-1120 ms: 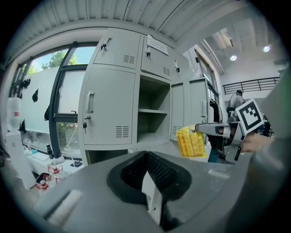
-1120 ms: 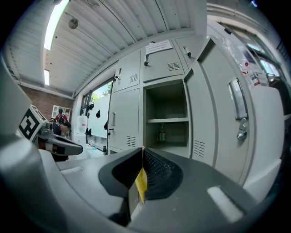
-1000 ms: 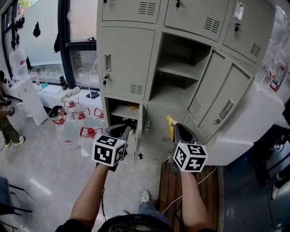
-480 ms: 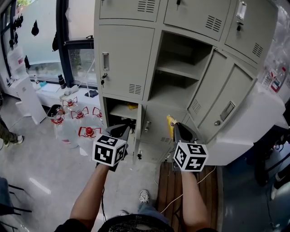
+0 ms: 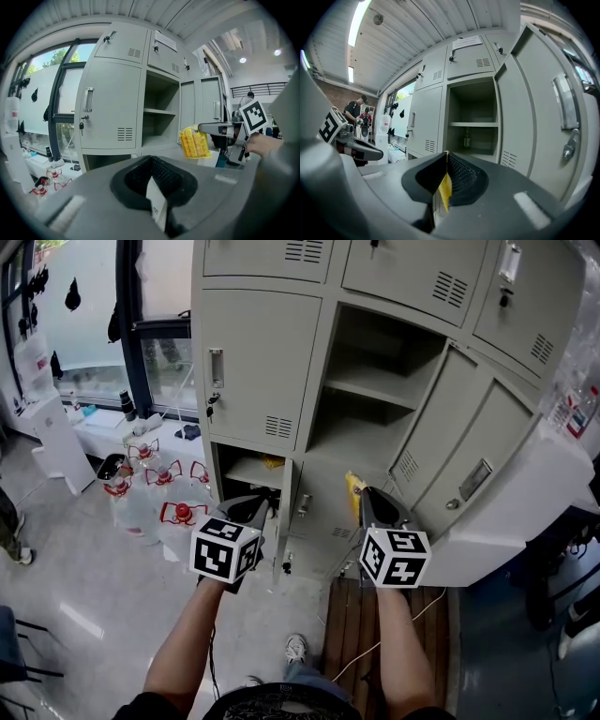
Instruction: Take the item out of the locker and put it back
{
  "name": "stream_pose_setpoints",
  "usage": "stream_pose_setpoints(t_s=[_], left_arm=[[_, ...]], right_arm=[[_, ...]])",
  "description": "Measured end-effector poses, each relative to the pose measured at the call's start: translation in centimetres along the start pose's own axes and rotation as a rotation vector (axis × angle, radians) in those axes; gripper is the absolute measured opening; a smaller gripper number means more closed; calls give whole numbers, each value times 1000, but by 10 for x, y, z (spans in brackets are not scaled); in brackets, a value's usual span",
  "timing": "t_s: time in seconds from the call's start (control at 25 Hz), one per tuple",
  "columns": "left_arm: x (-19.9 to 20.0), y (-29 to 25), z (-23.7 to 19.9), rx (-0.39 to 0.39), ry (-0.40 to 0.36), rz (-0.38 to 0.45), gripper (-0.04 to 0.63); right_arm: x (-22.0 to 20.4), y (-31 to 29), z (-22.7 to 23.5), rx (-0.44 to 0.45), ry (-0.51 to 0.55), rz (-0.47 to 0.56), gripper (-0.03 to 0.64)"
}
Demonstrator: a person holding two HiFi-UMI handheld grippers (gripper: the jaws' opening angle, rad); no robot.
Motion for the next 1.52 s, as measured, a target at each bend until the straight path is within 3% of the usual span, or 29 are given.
stream_pose_setpoints(t_s=[1.52], left_arm=[[29, -68, -19, 79, -1, -16, 2]], right_arm=[[37, -125, 69, -12, 200, 27, 33]])
Point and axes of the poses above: the fingertips, and each gripper's own axes: y backward along the fingers, z to its right, x out of its top, the point moved 7 cm from there along y, backward along the fingers, and after that the axes turned 2 degrees about y, right-handed, at the moved point
